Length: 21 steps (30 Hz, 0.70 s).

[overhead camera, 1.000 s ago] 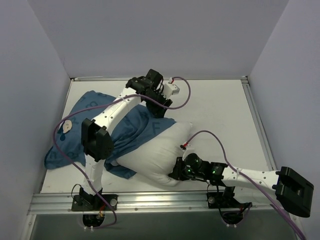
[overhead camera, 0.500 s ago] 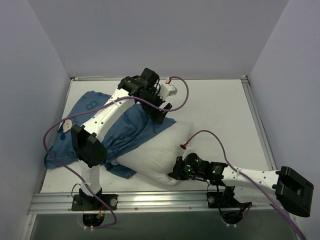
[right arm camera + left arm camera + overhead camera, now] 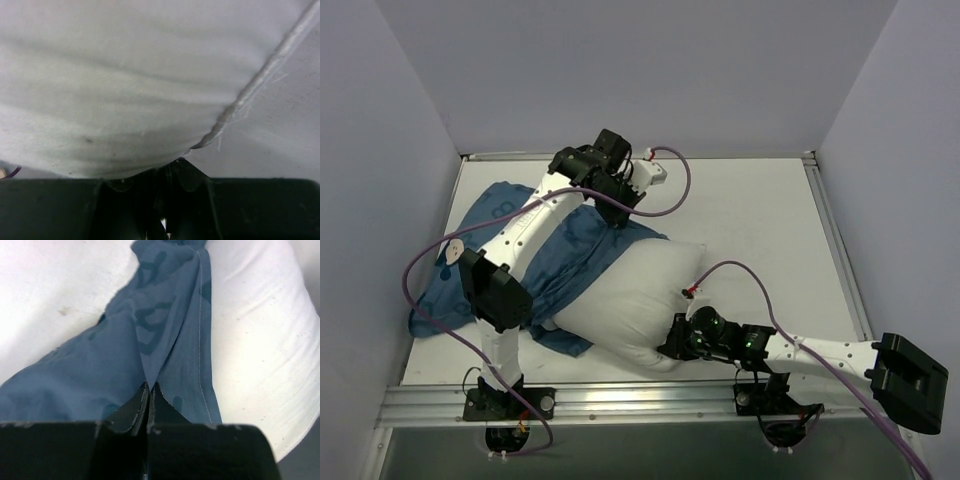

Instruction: Remove the pillowcase from the pillow

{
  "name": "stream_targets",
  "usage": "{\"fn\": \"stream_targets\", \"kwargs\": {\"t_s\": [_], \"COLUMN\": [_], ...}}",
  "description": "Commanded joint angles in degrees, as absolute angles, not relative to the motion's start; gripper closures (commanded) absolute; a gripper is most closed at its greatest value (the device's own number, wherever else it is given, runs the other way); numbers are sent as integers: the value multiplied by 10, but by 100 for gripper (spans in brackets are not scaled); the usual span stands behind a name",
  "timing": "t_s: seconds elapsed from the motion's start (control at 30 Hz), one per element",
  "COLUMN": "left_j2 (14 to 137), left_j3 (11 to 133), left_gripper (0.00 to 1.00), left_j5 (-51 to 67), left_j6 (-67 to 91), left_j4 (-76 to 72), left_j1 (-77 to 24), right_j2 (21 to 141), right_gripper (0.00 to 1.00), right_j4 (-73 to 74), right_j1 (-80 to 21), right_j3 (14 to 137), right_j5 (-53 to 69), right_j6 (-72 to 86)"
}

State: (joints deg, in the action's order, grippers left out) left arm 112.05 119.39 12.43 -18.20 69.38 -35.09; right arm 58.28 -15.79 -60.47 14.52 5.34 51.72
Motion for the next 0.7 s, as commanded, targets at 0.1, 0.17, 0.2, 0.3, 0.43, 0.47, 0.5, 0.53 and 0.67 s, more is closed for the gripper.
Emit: {"fn": "stream_targets", "kwargs": {"t_s": [0.1,0.17,0.2,0.3,0.43,0.47,0.5,0.53,0.67], "left_j2": [1071,1050,1034,1009,991,988,986,984,982], "left_j3": [1190,1159,1146,1119,1121,1121,1121,1121,1117], "left_gripper": [98,98,98,98,98,98,98,98,98], "left_j5": [119,132,134,137,145,145,145,144,134], "left_j6": [-223,-234,-240,-255,-251,-250,-250,-244,-228], "left_j4": [650,628,622,613,612,611,611,608,601], "left_j1": [-323,-340,-347,-368,-375,-375,-374,-375,-374], "right_j2": [564,542,520,498,518,526,546,560,647], "right_gripper": [85,40,32,9,0,0,0,0,1], "right_j4": [-29,29,83,147,181,181,167,157,101], "right_j1": [-612,-611,-610,-600,-536,-489,-465,-441,-339], "right_j3": [171,227,258,380,524,543,557,569,612], "right_j5": [62,16,-4,-78,-86,-73,-59,-16,132], "right_j6": [485,454,443,385,274,255,237,220,138]}}
